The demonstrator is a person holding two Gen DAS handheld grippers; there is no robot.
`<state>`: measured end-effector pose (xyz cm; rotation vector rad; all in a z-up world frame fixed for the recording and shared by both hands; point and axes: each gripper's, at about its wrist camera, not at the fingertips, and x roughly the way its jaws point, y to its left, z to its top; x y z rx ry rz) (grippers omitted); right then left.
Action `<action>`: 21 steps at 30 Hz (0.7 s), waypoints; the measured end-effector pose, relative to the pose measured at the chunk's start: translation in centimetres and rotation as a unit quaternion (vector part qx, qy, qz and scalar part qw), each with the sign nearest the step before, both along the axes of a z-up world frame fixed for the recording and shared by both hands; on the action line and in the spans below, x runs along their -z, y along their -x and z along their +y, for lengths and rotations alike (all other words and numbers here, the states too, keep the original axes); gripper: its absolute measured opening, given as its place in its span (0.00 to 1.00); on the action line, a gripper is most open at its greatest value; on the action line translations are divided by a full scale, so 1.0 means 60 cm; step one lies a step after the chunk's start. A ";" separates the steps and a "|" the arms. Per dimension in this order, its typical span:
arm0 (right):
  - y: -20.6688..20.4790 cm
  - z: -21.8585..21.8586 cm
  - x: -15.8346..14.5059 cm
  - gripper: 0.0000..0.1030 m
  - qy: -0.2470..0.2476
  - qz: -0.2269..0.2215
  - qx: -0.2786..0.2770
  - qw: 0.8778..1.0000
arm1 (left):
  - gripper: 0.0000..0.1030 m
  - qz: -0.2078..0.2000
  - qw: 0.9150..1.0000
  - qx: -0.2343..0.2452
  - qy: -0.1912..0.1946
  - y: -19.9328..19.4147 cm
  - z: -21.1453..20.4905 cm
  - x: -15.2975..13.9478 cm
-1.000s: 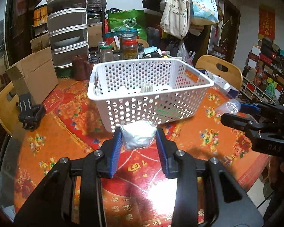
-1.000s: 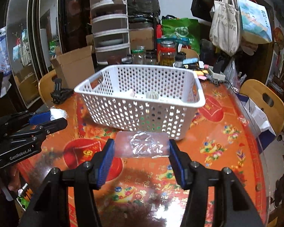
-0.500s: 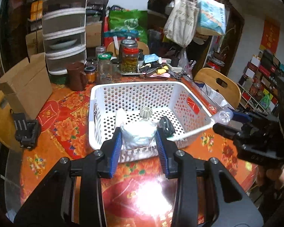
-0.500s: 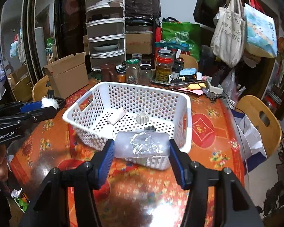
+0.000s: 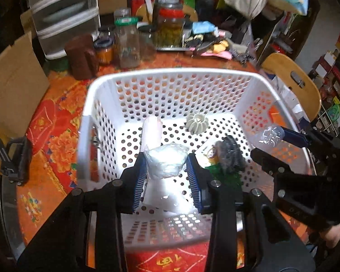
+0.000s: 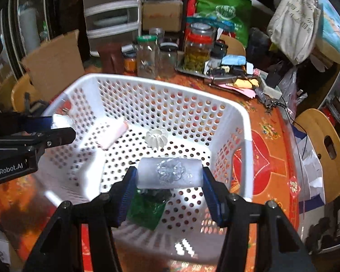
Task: Organize soft objects
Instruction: 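Open the left tool over the basket while the right tool releases the clear bag inside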
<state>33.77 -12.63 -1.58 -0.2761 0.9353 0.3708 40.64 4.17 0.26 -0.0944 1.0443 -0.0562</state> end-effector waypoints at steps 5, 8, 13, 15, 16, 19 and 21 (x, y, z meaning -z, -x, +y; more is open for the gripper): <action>-0.024 0.019 0.033 0.54 0.030 0.018 -0.010 0.999 | 0.33 0.030 0.999 0.003 -0.010 -0.028 -0.009 0.039; -0.032 0.023 0.039 0.55 0.030 0.026 -0.014 0.999 | 0.33 0.047 0.999 0.011 -0.011 -0.036 -0.015 0.056; -0.036 0.032 0.043 0.55 0.035 0.034 -0.021 0.999 | 0.33 0.052 0.998 0.014 -0.014 -0.036 -0.017 0.070; -0.035 0.032 0.044 0.55 0.029 0.038 -0.024 0.999 | 0.34 0.050 0.999 0.014 -0.009 -0.035 -0.014 0.070; -0.034 0.031 0.044 0.55 0.026 0.038 -0.025 0.999 | 0.36 0.048 0.999 0.015 -0.009 -0.034 -0.013 0.068; -0.033 0.025 0.041 0.59 0.015 0.037 -0.022 0.999 | 0.48 0.036 0.999 0.017 -0.012 -0.029 -0.013 0.061; -0.033 0.021 0.040 0.64 0.009 0.038 -0.020 0.999 | 0.54 0.030 0.999 0.019 -0.010 -0.026 -0.015 0.055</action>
